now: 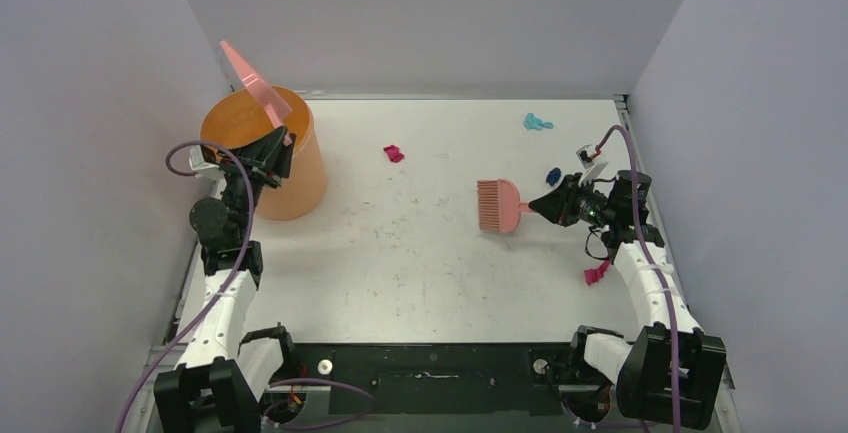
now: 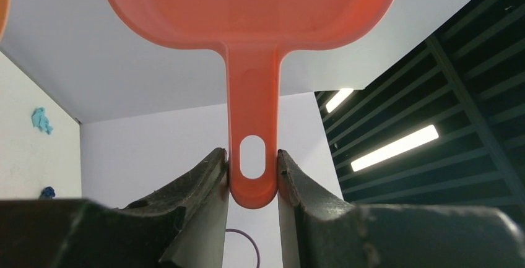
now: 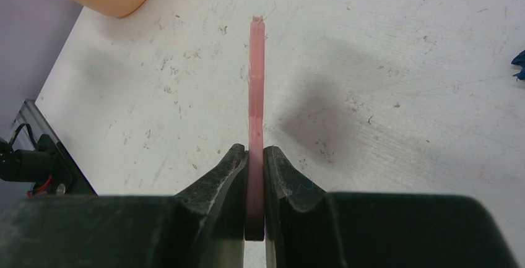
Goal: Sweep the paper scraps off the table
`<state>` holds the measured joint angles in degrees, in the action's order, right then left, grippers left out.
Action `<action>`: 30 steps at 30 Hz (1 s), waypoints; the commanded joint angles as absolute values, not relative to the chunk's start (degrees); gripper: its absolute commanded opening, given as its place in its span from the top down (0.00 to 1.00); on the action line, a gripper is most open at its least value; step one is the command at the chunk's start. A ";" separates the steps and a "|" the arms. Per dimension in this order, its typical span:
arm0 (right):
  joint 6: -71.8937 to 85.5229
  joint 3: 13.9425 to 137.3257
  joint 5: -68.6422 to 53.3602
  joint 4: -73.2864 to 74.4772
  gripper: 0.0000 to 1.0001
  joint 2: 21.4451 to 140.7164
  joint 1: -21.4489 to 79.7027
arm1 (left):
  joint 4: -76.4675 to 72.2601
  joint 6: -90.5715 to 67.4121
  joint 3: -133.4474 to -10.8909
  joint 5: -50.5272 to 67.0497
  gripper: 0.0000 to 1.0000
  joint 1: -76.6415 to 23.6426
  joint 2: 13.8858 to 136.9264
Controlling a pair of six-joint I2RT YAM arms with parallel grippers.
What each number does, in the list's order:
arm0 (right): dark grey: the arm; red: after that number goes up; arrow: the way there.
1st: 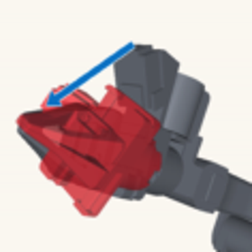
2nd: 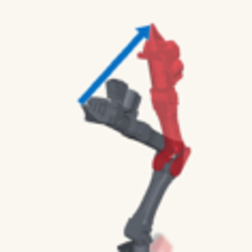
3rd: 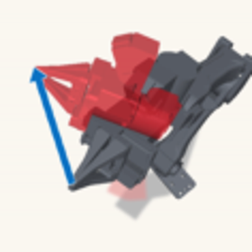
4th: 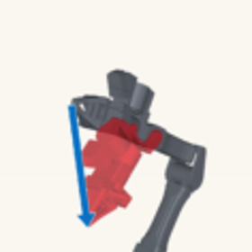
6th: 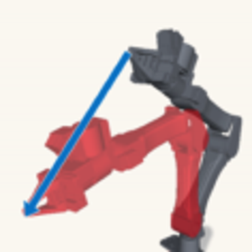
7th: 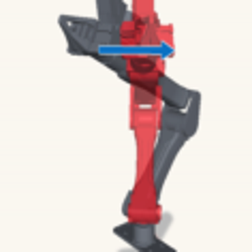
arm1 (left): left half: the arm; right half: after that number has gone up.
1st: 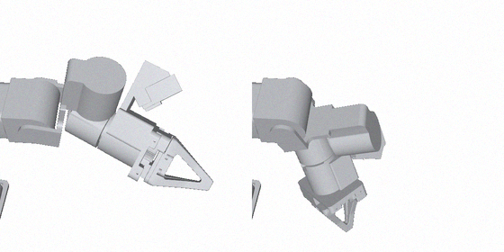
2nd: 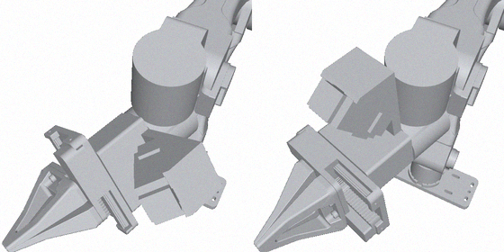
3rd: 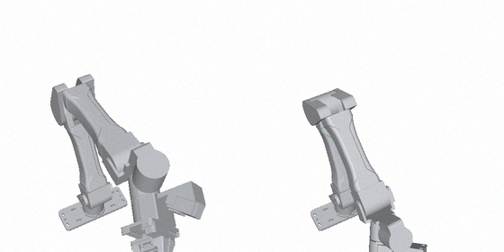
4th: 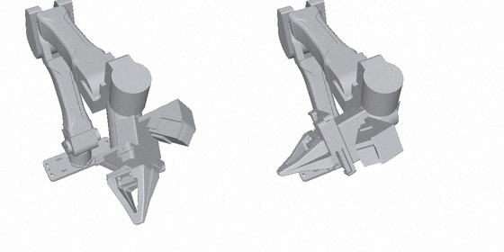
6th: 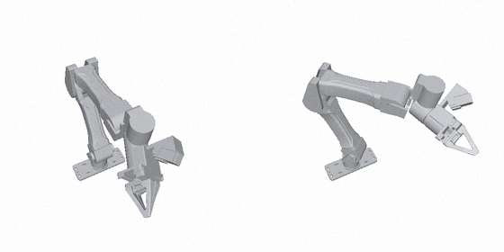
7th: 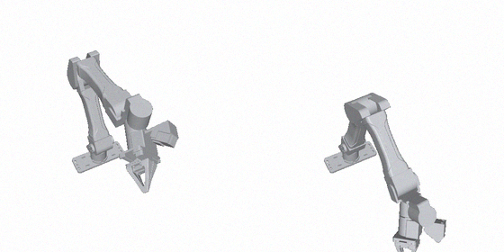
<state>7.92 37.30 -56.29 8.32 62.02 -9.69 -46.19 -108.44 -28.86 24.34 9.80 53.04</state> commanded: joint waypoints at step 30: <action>-31.72 82.54 -17.37 56.56 0.95 63.76 -10.63 | 42.43 -17.91 -74.30 11.17 1.00 -43.63 67.53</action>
